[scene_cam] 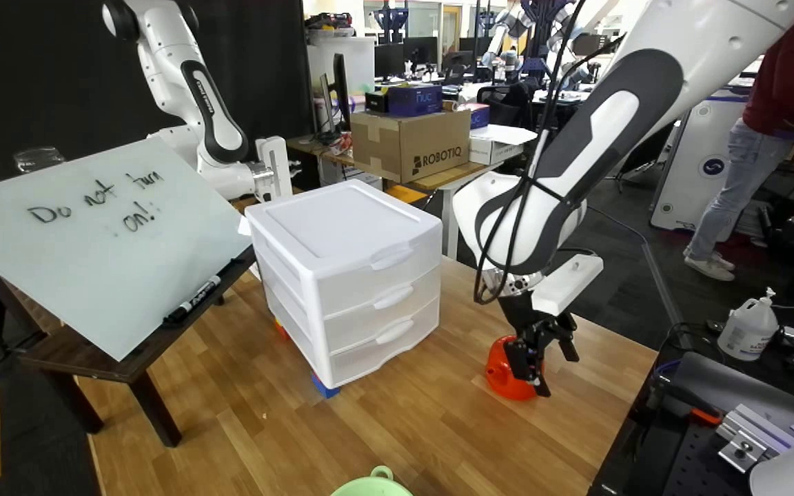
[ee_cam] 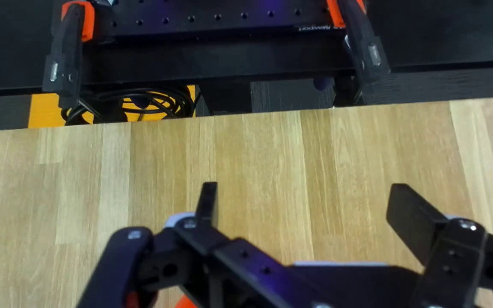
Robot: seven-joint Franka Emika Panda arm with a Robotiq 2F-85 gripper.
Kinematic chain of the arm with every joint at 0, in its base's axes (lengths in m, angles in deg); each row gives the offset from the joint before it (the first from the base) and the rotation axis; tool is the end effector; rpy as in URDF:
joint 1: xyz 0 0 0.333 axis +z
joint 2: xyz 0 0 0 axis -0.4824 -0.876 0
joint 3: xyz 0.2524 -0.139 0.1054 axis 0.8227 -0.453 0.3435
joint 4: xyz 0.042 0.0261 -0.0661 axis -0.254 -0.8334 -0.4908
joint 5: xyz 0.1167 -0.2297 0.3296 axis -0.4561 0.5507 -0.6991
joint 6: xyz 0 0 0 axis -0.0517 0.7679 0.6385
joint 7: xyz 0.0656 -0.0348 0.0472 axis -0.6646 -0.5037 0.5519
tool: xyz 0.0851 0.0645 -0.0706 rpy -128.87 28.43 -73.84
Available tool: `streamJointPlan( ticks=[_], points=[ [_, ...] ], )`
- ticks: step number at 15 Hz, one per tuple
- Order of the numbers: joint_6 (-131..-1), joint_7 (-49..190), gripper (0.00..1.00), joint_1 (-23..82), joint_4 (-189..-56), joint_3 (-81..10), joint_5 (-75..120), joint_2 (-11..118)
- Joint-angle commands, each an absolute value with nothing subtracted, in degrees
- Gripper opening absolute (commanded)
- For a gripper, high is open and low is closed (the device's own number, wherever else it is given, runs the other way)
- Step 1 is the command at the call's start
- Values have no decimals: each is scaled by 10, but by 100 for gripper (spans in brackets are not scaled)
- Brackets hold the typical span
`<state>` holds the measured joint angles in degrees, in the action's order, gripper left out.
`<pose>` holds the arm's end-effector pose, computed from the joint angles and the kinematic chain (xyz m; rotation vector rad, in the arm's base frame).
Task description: Put the blue object in the orange tea pot and move the light-green bowl to the right
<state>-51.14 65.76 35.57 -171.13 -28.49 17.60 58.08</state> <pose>0.4025 0.0736 0.1341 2.9624 -0.0250 -0.8692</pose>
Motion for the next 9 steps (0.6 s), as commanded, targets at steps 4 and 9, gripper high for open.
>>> streamJointPlan(
  ticks=[4, 9],
  points=[
    [-574, 619, 100, 391, -1787, -253, 254, 629],
    [-623, 621, 100, 415, -1821, -227, 291, 622]
  ],
)
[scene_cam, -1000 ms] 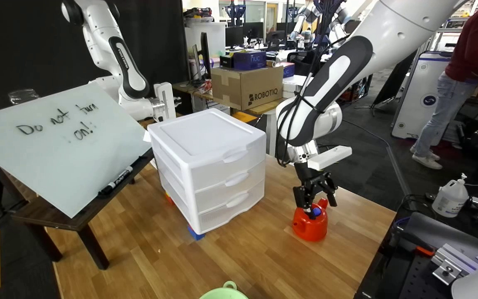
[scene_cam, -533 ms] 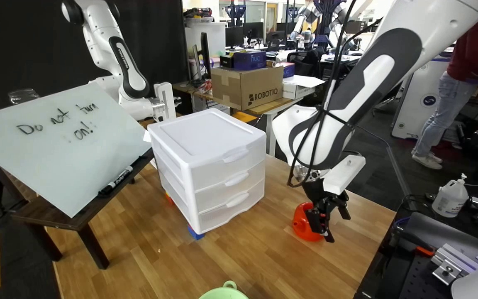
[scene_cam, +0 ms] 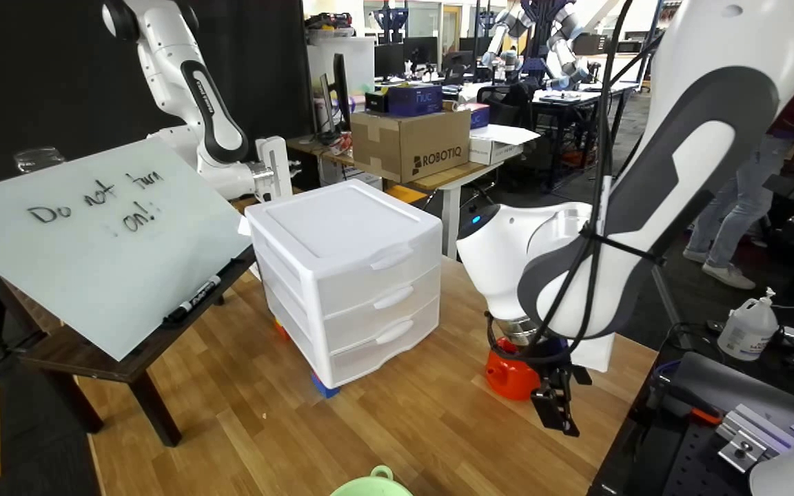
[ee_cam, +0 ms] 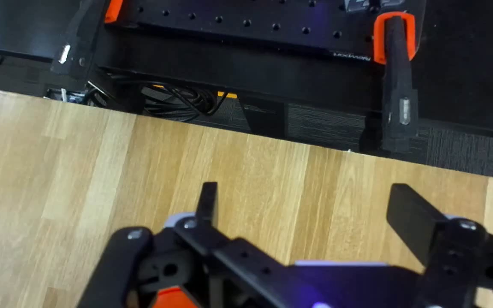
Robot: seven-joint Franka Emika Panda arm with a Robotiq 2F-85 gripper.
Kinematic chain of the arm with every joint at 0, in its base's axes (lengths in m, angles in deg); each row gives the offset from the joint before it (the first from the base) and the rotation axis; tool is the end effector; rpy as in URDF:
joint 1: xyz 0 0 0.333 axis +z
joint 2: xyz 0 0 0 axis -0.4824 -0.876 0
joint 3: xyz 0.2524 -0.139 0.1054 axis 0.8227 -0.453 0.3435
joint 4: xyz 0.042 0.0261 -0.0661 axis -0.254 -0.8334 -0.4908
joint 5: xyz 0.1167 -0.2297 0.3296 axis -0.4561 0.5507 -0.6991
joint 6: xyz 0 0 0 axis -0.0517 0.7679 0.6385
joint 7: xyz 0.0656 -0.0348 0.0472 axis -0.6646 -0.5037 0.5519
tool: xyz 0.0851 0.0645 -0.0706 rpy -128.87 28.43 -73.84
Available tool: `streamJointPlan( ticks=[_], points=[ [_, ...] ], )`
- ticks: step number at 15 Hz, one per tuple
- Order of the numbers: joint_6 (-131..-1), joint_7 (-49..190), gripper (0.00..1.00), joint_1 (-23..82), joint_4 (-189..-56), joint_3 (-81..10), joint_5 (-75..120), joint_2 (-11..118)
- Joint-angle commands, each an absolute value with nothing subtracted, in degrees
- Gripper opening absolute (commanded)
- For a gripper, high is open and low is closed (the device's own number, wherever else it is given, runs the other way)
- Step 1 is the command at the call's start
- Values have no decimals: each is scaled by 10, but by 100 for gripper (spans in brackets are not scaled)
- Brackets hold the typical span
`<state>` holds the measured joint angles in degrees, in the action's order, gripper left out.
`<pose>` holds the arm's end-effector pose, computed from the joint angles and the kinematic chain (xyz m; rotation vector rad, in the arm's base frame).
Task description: Put the blue object in the orange tea pot and move the light-green bowl to the right
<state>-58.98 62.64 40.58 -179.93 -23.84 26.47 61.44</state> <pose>0.3467 0.1204 0.1195 2.8439 0.3203 -0.7235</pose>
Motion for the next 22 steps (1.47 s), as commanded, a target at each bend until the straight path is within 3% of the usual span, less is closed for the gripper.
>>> streamJointPlan(
  ticks=[1, 22],
  points=[
    [-633, 622, 100, 420, -1827, -222, 299, 622],
    [-653, 627, 100, 439, -1835, -199, 303, 620]
  ],
)
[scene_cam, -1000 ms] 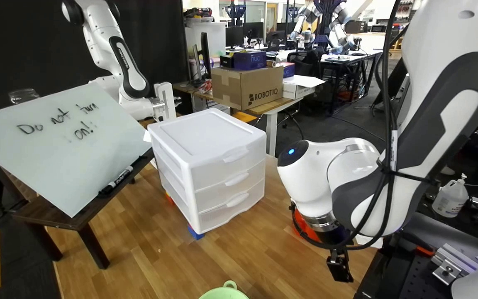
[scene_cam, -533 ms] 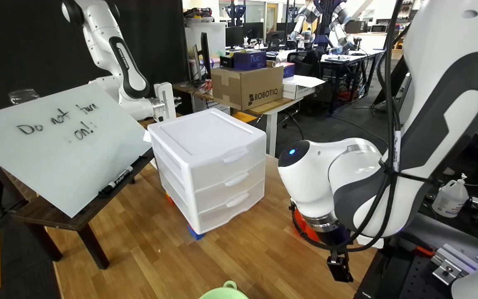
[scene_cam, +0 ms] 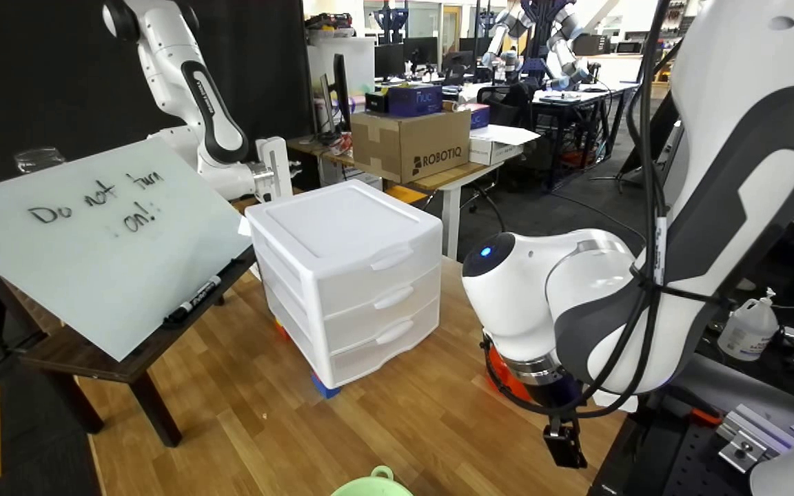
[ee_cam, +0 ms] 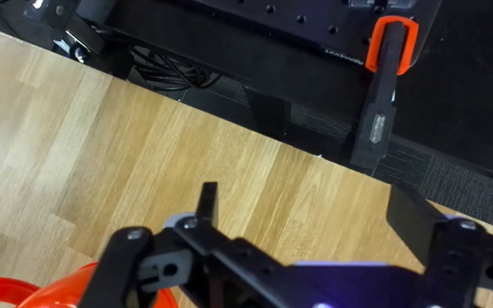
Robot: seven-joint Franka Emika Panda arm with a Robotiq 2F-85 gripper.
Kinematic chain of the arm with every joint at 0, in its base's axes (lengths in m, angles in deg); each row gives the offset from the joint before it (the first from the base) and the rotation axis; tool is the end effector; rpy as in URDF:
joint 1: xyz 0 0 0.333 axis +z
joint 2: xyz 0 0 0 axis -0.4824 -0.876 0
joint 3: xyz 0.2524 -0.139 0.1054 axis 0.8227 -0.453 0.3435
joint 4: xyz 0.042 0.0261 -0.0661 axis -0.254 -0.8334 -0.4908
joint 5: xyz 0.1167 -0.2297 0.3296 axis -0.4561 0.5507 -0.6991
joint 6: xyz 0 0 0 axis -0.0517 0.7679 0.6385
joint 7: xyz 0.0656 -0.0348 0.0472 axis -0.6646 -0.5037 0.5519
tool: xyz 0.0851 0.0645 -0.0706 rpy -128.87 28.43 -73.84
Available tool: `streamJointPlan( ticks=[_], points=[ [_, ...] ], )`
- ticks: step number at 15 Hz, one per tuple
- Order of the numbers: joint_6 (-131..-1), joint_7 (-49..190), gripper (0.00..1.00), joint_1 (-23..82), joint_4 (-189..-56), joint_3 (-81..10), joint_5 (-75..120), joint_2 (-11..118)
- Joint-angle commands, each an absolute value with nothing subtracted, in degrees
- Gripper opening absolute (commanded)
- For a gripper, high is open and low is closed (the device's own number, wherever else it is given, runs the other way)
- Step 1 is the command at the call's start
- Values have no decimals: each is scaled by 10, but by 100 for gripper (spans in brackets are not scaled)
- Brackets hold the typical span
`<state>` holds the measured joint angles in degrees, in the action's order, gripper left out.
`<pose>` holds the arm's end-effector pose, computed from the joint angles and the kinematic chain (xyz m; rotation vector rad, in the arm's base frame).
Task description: Put the blue object in the orange tea pot and move the light-green bowl to the right
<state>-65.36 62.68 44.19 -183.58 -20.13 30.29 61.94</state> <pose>0.3163 0.1593 0.1100 2.7960 0.5906 -0.6076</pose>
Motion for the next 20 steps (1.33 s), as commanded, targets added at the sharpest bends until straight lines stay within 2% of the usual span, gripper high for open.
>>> streamJointPlan(
  ticks=[1, 10, 20],
  points=[
    [-653, 627, 100, 439, -1835, -199, 303, 620],
    [-688, 640, 100, 441, -1798, -191, 277, 591],
    [-649, 596, 100, 539, -1607, -167, 303, 448]
  ],
)
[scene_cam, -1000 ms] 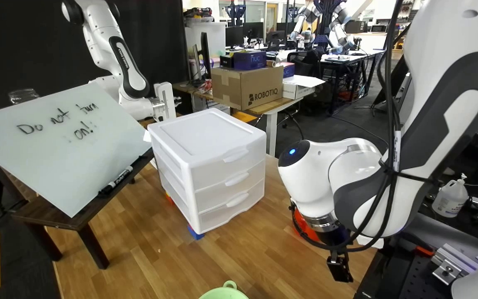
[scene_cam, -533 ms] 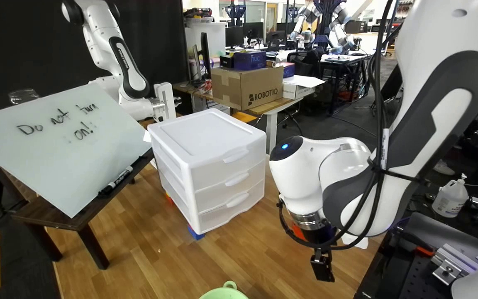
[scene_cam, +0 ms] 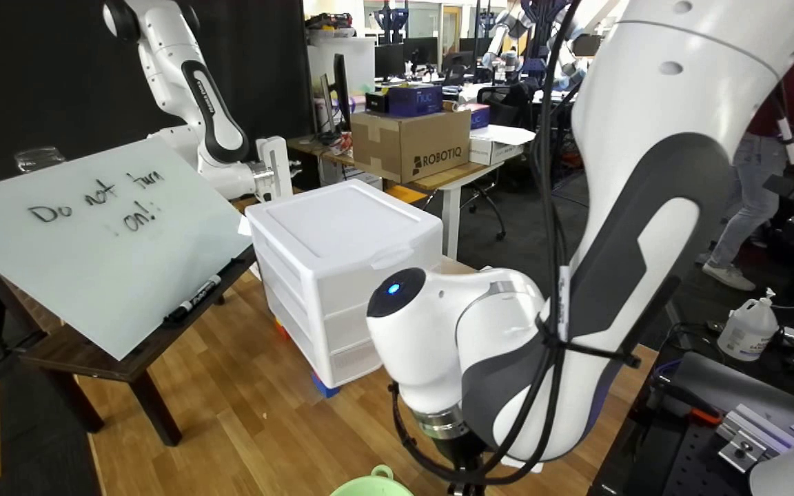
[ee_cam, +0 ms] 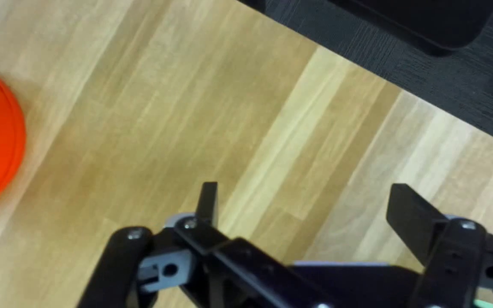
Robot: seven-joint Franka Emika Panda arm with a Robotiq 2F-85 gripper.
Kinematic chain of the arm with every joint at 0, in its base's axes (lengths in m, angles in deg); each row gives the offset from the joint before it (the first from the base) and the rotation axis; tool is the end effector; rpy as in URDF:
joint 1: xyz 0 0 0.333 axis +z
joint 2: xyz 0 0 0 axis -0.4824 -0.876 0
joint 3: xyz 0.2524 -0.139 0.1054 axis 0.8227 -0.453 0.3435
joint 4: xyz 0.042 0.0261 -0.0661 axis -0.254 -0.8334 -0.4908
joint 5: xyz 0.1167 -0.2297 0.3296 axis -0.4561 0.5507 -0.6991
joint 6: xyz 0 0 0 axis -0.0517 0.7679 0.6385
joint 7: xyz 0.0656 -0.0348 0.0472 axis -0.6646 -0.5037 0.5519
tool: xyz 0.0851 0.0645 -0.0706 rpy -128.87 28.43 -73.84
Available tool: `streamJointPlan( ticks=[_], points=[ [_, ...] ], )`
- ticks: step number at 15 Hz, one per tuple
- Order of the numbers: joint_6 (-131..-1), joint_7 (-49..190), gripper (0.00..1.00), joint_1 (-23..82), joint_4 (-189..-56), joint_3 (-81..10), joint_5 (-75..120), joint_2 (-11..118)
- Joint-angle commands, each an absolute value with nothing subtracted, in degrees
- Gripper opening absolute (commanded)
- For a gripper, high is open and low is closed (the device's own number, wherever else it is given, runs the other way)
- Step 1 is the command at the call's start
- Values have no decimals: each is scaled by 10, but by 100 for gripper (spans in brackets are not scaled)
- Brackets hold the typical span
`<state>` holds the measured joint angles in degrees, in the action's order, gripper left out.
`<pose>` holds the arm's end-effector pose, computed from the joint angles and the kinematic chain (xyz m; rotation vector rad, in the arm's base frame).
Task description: Put the blue object in the orange tea pot and move the light-green bowl to the right
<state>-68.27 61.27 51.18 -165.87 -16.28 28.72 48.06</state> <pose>0.3614 0.2924 0.0953 2.8642 0.8051 -0.4657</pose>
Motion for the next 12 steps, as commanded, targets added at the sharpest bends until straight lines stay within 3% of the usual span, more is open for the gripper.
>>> streamJointPlan(
  ticks=[1, 12],
  points=[
    [-642, 589, 100, 552, -1589, -169, 308, 438],
    [-579, 570, 100, 593, -1510, -181, 322, 404]
  ],
)
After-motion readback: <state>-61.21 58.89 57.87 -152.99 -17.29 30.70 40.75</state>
